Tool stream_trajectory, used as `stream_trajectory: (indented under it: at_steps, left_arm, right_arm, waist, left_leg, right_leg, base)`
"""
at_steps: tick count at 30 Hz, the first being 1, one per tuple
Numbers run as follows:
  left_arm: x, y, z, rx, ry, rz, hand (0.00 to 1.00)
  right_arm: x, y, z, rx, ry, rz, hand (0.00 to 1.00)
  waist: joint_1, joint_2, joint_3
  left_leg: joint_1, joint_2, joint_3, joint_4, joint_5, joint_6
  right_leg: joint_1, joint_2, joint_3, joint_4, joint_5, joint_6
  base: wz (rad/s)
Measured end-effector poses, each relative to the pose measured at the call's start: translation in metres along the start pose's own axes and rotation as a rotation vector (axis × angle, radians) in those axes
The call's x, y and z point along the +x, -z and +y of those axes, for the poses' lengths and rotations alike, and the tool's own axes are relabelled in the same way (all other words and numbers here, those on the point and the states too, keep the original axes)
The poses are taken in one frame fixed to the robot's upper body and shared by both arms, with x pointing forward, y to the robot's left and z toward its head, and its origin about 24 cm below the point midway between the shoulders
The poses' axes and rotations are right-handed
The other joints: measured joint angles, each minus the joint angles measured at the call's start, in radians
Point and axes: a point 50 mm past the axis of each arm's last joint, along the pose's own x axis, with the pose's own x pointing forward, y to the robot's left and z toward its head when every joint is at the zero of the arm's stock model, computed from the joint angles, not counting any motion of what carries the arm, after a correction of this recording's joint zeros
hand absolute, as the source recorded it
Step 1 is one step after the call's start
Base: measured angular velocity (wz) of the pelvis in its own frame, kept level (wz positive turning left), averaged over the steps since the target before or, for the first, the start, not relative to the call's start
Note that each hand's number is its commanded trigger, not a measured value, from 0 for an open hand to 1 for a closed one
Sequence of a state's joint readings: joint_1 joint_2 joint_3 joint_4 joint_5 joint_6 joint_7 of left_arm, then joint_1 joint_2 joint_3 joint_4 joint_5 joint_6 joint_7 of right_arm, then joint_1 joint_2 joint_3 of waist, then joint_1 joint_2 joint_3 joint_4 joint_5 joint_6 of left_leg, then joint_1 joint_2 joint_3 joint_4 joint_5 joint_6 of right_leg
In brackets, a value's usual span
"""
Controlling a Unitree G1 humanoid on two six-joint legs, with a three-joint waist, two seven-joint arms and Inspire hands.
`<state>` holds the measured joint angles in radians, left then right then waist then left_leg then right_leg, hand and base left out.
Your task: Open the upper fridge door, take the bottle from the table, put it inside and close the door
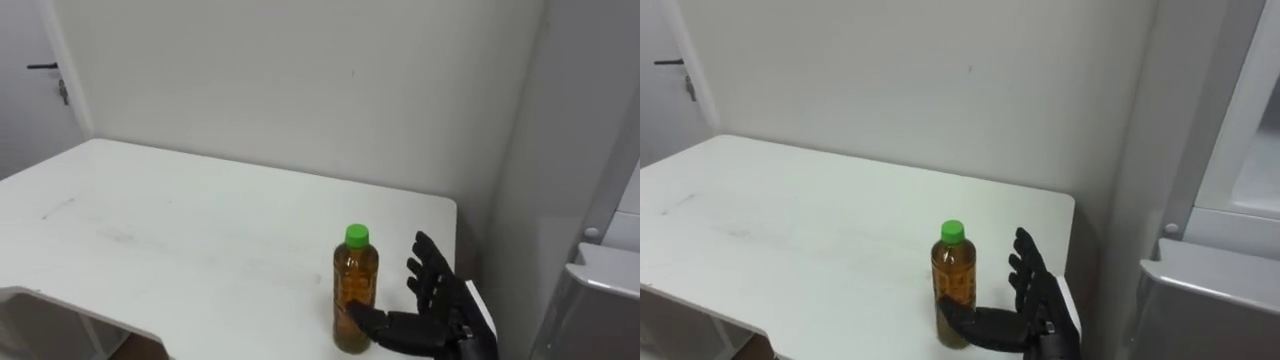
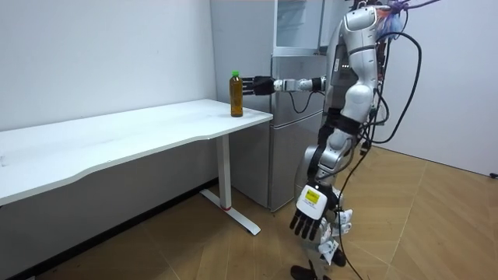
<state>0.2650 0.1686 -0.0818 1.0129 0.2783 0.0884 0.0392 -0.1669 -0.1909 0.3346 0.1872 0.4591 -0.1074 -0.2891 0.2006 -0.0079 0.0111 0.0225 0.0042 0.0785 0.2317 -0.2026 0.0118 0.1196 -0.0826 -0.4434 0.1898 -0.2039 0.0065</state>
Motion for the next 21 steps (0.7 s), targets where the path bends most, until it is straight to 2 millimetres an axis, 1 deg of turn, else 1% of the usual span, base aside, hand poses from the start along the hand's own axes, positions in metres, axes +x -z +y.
stream_trajectory:
  at_steps: [3,6,8,9,11,15,21]
  left_arm:
    - [0.0,-0.002,0.0,-0.001,0.008,-0.01,0.0]
    - [0.0,-0.003,0.0,-0.001,0.009,-0.013,0.0]
    - [0.0,-0.004,0.001,-0.001,0.008,-0.019,0.0]
    - [0.0,-0.005,0.001,-0.001,0.006,-0.024,0.0]
    - [0.0,-0.006,0.001,-0.001,0.005,-0.029,0.0]
    - [-0.002,-0.006,0.0,-0.004,0.004,-0.039,0.0]
    - [-0.004,0.0,-0.001,-0.005,0.005,-0.034,0.0]
  right_arm:
    - [-0.001,0.005,0.001,-0.033,-0.013,0.014,0.0]
    - [-0.002,0.011,0.004,-0.05,-0.029,0.038,0.0]
    - [-0.003,0.012,0.005,-0.05,-0.037,0.041,0.0]
    - [-0.003,0.013,0.005,-0.051,-0.034,0.043,0.0]
    - [-0.003,0.015,0.004,-0.055,-0.023,0.052,0.0]
    - [-0.003,0.022,-0.001,-0.067,0.001,0.082,0.0]
    - [-0.001,0.033,-0.008,-0.096,0.043,0.128,0.0]
  waist:
    - [0.002,-0.005,0.0018]
    - [0.008,-0.006,0.0021]
    - [0.012,-0.006,0.0021]
    - [0.02,-0.004,0.0034]
    - [0.028,-0.004,0.0033]
    - [0.031,-0.004,0.0034]
    - [0.038,-0.002,0.0035]
  left_leg:
    - [-0.002,0.0,0.0,0.001,0.0,0.002]
    - [-0.005,-0.001,-0.001,-0.001,-0.001,0.004]
    - [-0.009,-0.002,-0.002,0.0,-0.001,0.005]
    - [-0.009,-0.002,-0.003,0.001,-0.001,0.005]
    - [-0.011,-0.003,-0.007,0.002,0.0,0.006]
    - [-0.015,-0.005,-0.017,0.006,0.001,0.008]
    - [-0.016,-0.006,-0.024,0.005,0.002,0.009]
  right_leg:
    - [0.002,-0.002,-0.003,0.0,0.002,0.004]
    - [0.002,-0.001,-0.005,0.002,0.003,0.006]
    - [0.0,-0.001,-0.006,0.004,0.003,0.007]
    - [0.0,-0.001,-0.006,0.006,0.003,0.007]
    - [0.0,-0.003,-0.012,0.01,0.003,0.007]
    - [0.001,-0.006,-0.027,0.014,0.003,0.008]
    - [0.0,-0.006,-0.028,0.014,0.003,0.008]
  base:
    - [0.07]
    - [0.0]
    - [0.04]
    - [0.06]
    - [0.09]
    - [0.09]
    - [0.01]
